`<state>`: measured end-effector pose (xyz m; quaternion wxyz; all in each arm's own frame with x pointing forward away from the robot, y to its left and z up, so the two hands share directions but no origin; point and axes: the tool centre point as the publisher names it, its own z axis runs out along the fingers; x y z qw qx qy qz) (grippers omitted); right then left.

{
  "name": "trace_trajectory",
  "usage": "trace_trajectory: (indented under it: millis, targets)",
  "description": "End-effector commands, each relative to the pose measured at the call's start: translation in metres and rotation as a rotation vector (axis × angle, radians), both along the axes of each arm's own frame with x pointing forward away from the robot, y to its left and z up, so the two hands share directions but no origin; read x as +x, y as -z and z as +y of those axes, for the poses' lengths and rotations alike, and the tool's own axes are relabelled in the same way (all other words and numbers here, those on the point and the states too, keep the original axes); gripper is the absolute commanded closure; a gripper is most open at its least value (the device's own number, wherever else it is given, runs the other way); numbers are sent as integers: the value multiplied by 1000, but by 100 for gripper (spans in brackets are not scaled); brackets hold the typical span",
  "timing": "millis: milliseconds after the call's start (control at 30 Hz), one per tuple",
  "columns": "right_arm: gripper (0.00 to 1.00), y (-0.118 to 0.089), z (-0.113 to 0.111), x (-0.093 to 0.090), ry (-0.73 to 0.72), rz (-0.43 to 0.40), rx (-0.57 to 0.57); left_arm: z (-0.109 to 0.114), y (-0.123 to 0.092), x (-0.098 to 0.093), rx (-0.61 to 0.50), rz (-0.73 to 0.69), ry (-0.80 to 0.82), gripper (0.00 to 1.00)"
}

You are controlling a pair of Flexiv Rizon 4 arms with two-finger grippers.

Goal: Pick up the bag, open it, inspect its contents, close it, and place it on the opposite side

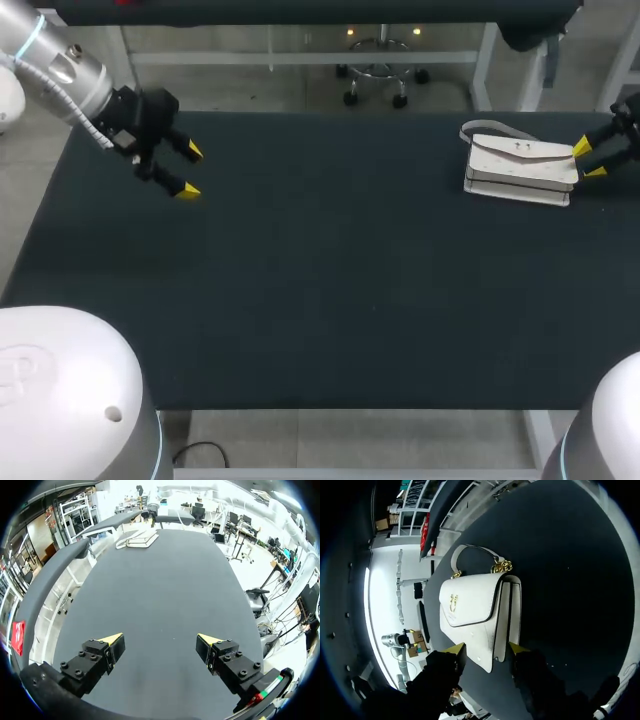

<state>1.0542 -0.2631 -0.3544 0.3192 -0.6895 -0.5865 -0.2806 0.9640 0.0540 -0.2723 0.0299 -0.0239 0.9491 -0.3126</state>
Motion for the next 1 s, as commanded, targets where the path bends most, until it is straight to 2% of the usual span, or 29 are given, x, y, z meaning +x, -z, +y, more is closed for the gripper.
trace_trajectory:
  millis: [33, 100, 333, 467, 533, 833, 900, 933, 1000]
  targets:
    - [56, 6, 2, 6, -7, 19, 8, 0, 1, 0, -2, -3, -1, 0]
    - [60, 8, 3, 6, 0, 26, 0, 0, 1, 0, -2, -3, -1, 0]
    - [64, 19, 3, 4, 23, 39, 14, 0, 1, 0, -2, -3, -1, 0]
    - [79, 21, 5, 6, 27, 38, 17, 0, 1, 0, -2, -3, -1, 0]
    - [83, 21, 6, 7, 32, 35, 21, 0, 1, 0, -2, -3, -1, 0]
    - [82, 22, 7, 13, 49, 30, 35, 0, 1, 0, -2, -3, -1, 0]
    - [87, 21, 9, 14, 48, 27, 37, 0, 1, 0, -2, -3, -1, 0]
    - [100, 20, 9, 14, 47, 25, 39, 0, 1, 0, -2, -3, -1, 0]
    - [100, 18, 11, 13, 43, 21, 46, 0, 1, 0, -2, -3, -1, 0]
